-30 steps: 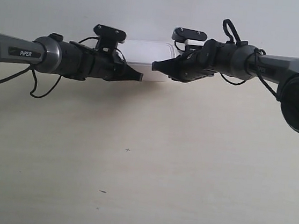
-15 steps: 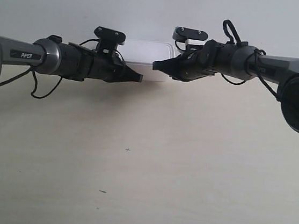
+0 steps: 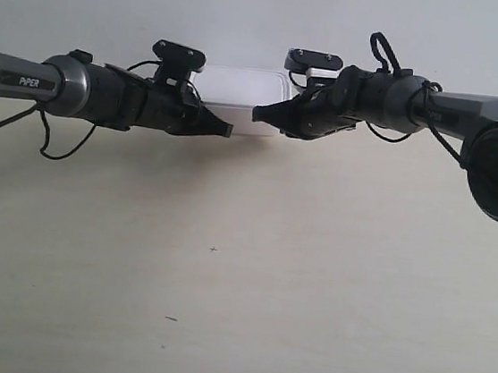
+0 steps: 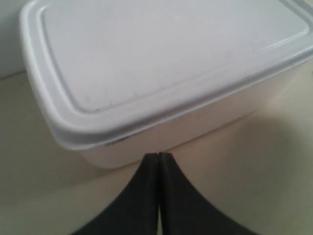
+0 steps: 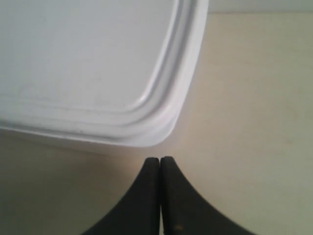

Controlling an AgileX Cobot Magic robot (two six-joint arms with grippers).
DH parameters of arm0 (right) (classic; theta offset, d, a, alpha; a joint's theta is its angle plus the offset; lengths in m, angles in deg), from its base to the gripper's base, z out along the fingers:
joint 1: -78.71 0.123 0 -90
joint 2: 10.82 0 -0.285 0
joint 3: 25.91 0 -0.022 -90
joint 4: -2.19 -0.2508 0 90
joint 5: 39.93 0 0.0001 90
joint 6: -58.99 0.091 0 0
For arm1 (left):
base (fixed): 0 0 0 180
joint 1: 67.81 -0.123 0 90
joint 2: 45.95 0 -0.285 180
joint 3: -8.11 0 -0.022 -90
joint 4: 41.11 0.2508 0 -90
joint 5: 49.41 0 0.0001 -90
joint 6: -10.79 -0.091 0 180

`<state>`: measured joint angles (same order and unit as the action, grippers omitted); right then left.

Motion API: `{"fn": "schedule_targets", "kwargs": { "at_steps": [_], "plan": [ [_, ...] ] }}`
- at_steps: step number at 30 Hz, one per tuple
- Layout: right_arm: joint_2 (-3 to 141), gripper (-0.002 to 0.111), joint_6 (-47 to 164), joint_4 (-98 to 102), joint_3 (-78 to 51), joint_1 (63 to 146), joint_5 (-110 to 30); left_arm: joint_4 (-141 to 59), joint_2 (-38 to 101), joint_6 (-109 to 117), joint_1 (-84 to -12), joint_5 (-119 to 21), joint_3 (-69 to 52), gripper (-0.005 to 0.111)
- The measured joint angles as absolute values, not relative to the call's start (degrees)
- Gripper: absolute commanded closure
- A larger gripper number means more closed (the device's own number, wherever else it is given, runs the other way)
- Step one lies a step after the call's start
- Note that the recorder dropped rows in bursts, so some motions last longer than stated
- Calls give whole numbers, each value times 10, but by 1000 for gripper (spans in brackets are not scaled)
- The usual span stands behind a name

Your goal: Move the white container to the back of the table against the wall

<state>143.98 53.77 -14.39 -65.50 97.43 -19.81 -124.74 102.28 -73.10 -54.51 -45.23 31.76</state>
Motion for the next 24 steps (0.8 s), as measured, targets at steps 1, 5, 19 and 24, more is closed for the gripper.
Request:
{"fn": "schedule_targets", "kwargs": {
  "at_steps": [1,5,19,24],
  "plan": [
    [1440,108,538,-144,-655,974,-193,-1246,1017,-731,-545,-452,308,107],
    [1434,108,536,-144,-655,974,-178,-1245,1000,-731,-550,-451,280,107],
    [1379,108,534,-120,-632,974,-89,-1244,921,-743,-551,-450,179,107],
    [1316,108,524,-114,-541,974,-125,-1243,872,-759,-551,-450,142,107]
  ]
}}
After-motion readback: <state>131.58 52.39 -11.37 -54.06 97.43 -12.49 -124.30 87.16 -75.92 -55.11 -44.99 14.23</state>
